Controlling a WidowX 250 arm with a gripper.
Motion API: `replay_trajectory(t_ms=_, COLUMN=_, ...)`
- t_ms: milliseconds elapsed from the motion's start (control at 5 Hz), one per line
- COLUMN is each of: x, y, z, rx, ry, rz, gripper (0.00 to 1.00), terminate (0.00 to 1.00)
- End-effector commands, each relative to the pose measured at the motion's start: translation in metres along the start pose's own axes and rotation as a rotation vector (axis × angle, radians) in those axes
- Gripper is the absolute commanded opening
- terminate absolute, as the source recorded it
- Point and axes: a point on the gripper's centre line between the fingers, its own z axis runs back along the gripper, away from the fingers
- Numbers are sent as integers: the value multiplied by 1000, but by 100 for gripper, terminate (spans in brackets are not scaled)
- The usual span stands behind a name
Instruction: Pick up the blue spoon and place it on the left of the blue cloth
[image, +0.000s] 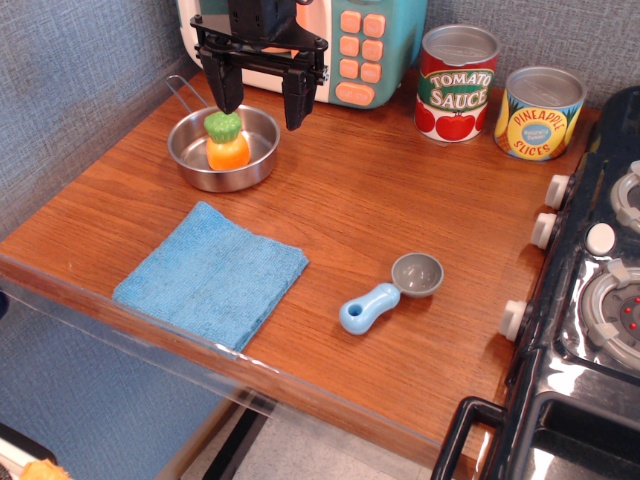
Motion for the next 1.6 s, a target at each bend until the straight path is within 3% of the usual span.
replay_trajectory(t_ms=0, x=0, y=0, z=0, rx=0, ry=0, rz=0, gripper=100, terminate=0)
replay_trajectory(t_ms=400, x=-51, y=-49, z=-12, rx=-19, ry=8, rz=-232, gripper=100, terminate=0)
replay_trajectory(t_ms=600, x=-71, y=-64, z=-16, rx=-43, ry=-3, rz=-365, gripper=100, terminate=0)
replay_trajectory(t_ms=800, x=-89, y=-83, z=-24, rx=-95, ry=24, rz=-505, gripper=100, terminate=0)
replay_trajectory(t_ms=1000, x=-102, y=-99, z=-29, rx=-109, ry=35, rz=-600, gripper=100, terminate=0)
replay_trajectory(t_ms=1200, x=-110, y=-110, z=-34, rx=-99, ry=34, rz=-681, gripper=100, terminate=0)
replay_trajectory(t_ms=1400, x=-110, y=-113, z=-49, rx=-54, ry=75, rz=-703, gripper=100, terminate=0)
